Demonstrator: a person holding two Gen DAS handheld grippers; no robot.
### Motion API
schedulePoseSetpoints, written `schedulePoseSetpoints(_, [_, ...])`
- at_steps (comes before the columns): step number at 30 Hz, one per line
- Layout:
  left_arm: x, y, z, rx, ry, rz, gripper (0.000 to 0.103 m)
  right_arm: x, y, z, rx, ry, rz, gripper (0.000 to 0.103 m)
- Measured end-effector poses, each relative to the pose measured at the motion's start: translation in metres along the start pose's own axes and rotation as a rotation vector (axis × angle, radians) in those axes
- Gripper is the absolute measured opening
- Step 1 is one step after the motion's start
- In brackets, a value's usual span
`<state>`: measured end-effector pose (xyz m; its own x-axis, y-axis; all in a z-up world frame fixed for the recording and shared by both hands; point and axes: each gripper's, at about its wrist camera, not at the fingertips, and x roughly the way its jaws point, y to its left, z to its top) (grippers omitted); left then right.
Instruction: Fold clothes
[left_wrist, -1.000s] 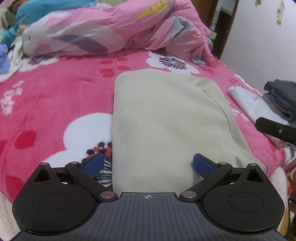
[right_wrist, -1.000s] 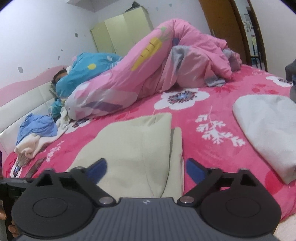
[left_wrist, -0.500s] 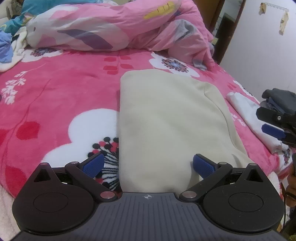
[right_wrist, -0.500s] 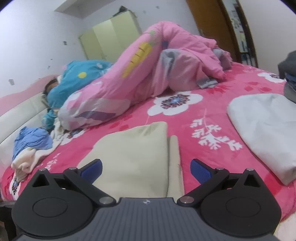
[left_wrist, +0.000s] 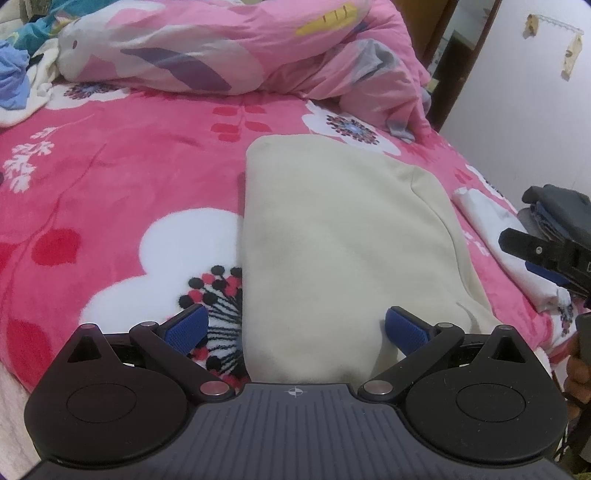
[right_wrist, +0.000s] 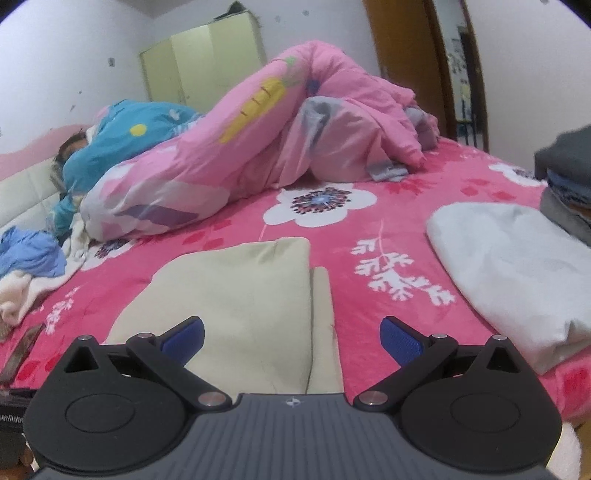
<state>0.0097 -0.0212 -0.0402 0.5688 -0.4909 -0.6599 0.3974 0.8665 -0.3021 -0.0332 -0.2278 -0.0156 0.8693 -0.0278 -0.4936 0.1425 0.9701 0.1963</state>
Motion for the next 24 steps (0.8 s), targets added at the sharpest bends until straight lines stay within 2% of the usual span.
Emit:
schedulePoseSetpoints(7, [0.001,0.0,-0.001,-0.004,0.001,0.001,0.103,-0.001,0.005,0.002,-0.064,-0.011,-0.015,0.103])
schedulePoseSetpoints(24, [0.003,-0.002,-0.003,-0.007,0.007,0.012,0.103,0.009,-0.01,-0.001,-0.057,0.052,-0.064,0.103])
